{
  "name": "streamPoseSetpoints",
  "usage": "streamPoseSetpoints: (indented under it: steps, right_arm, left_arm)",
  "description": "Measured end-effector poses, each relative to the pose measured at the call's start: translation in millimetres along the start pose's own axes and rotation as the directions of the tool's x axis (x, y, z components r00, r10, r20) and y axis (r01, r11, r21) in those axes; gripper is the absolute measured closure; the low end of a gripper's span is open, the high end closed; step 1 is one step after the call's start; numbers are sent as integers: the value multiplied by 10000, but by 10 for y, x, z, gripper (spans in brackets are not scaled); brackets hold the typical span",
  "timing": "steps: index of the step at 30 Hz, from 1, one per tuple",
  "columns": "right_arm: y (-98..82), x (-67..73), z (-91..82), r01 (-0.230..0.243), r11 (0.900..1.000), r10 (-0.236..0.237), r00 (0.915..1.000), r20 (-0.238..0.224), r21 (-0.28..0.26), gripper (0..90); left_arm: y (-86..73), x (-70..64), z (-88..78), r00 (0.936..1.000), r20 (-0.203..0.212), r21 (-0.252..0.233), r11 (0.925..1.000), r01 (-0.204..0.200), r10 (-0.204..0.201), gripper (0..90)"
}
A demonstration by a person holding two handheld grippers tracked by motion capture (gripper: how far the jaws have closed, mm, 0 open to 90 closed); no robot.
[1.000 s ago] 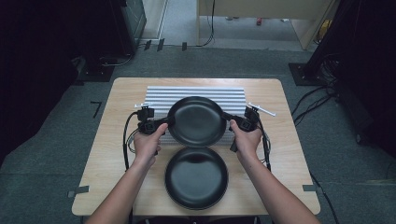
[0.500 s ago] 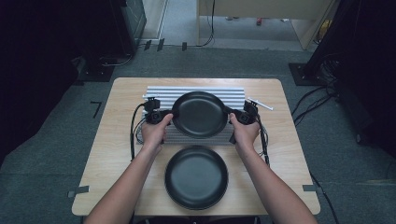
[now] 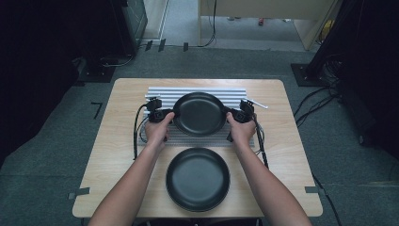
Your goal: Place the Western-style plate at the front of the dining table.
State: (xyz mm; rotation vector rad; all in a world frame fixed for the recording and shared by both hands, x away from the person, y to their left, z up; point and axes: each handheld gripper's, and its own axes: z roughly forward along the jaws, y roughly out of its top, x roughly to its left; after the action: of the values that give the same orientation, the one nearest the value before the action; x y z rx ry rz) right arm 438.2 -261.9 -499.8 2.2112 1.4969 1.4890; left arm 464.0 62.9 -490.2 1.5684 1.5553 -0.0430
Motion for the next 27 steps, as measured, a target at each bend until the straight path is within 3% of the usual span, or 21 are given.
streamPoseSetpoints:
  steps: [8, 27]
  right_arm:
    - [-23, -47, 130, 69, 10000, -70, 9998, 189, 49, 854]
    - [-37, -70, 247, -13, 10000, 12, 9996, 292, 37, 851]
  left_arm:
    - [-7, 103, 126, 9993, -118, 127, 9993, 347, -346, 767]
    - [43, 139, 197, 9985, -495, 268, 9994, 237, -224, 761]
